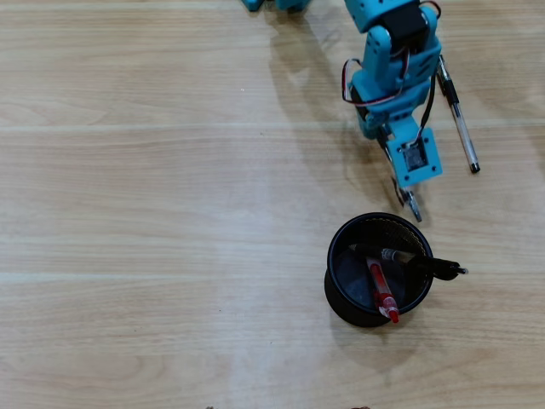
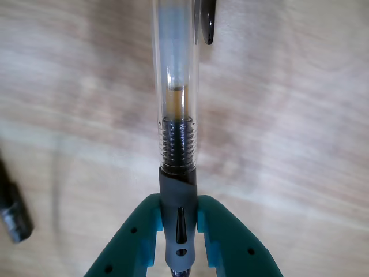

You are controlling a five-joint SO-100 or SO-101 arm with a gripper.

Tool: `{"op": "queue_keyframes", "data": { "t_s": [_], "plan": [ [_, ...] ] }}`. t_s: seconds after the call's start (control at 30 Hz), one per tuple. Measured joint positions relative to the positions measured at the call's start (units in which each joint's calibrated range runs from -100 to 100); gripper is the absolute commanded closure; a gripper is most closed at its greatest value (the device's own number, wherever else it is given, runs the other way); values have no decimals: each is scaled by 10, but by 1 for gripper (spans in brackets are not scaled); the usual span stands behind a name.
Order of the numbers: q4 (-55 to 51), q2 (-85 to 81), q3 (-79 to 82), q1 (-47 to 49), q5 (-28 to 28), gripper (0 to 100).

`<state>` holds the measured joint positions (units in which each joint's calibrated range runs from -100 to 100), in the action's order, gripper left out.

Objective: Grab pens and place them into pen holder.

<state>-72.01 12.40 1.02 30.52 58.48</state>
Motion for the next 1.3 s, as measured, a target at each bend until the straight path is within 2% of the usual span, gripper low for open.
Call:
{"op": "queue_keyframes", "data": {
  "t_s": [0.13, 0.27, 0.37, 0.47, 0.63, 0.77, 0.83, 0.9, 1.0, 1.17, 1.3],
  "plan": [
    [-47, -107, -46, -3, -1, 98],
    [40, -141, -86, -41, -40, 98],
    [193, -140, -86, -65, -77, 98],
    [390, -118, -57, -87, -84, 98],
    [701, -36, 45, -116, -27, 98],
    [858, 21, 94, -124, -9, 98],
    [890, 41, 97, -128, -7, 95],
    [906, 61, 99, -129, -6, 87],
    [930, 74, 101, -127, -7, 86],
    [1030, 82, 134, -127, -27, 86],
    [1056, 82, 158, -136, -29, 86]
  ]
}}
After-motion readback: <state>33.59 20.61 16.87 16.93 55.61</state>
